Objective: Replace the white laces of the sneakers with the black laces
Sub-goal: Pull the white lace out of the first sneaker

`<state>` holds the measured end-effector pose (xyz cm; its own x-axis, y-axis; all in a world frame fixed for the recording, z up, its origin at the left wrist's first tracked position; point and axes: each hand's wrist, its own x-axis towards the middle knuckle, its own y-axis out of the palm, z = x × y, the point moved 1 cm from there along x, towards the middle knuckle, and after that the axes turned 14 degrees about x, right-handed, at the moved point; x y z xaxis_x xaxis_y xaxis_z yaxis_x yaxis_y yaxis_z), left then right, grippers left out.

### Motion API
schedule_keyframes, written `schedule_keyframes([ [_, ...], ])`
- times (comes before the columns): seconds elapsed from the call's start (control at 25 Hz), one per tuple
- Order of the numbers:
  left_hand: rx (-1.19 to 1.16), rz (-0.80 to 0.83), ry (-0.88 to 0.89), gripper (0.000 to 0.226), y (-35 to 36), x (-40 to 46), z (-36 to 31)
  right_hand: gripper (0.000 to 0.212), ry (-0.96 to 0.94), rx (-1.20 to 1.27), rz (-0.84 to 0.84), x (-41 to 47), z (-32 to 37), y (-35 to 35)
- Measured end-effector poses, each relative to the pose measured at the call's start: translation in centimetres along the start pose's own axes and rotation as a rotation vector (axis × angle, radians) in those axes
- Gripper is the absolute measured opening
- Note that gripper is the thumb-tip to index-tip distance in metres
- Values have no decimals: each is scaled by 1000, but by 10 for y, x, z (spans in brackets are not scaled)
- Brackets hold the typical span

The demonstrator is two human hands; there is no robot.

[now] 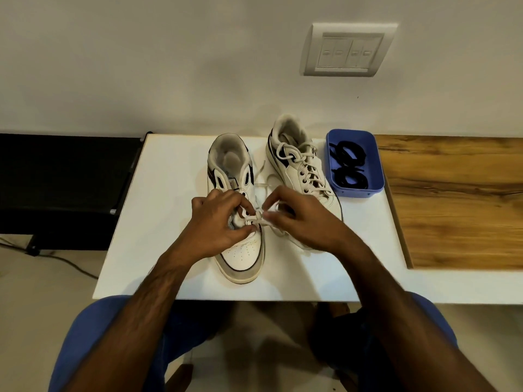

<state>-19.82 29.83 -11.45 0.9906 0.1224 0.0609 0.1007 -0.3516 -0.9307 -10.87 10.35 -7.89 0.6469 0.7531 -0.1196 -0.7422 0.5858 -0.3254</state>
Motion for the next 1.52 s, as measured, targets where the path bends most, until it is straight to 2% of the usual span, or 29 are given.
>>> schedule_keyframes([
  [0.08,-1,8,-2,30,0,0,-1,21,10,-243,73,3,-8,14],
  [0.16,-9,13,0,29,0,-1,0,21,-32,-380,54,5,-10,21],
  [0.24,-14,10,0,31,-1,0,0,15,-112,-442,3,6,-8,17],
  [0.28,-10,7,2,32,-1,0,-1,13,-141,-392,12,6,-5,11],
  [0.36,-4,-2,6,29,-2,0,-2,13,-185,-93,67,2,2,-6],
  [0.52,-3,8,15,29,-2,-1,-1,19,-262,838,41,-10,25,-34],
  [0.56,-13,9,14,28,-2,-1,0,21,-228,910,9,-9,25,-34],
  [0.6,-22,11,10,27,-2,-1,1,26,-179,807,-47,-8,23,-32],
  [0.68,-19,10,4,27,0,0,1,30,-53,220,-107,-4,12,-23],
  [0.72,-14,9,2,28,0,0,1,28,-5,-77,-83,-2,3,-15],
  [0.76,-15,11,2,28,1,0,1,30,23,-275,-39,-1,-3,-6],
  [0.84,-20,10,5,27,1,0,1,34,38,-355,43,1,-11,9],
  [1.0,-10,7,11,28,-1,0,-1,20,-40,-447,55,10,-16,20],
  [1.08,-4,1,6,29,-2,0,-2,15,-102,-290,77,10,-13,14],
  [1.2,0,-1,12,28,-1,-1,0,15,-230,399,45,2,3,-8],
  [1.28,-11,4,14,28,-1,-1,1,17,-234,866,14,-2,13,-18],
  [1.32,-17,3,14,28,-1,-1,1,17,-200,1012,2,-3,16,-19],
  [1.36,-20,0,13,27,-1,-1,1,20,-154,1033,-26,-2,18,-17],
  [1.4,-18,-3,12,28,-1,-1,0,24,-102,907,-76,0,17,-15],
  [1.48,-7,-9,14,29,-1,-1,0,27,-7,364,-121,1,10,-8],
  [1.52,-1,-9,15,29,0,0,0,28,12,76,-77,1,5,-4],
])
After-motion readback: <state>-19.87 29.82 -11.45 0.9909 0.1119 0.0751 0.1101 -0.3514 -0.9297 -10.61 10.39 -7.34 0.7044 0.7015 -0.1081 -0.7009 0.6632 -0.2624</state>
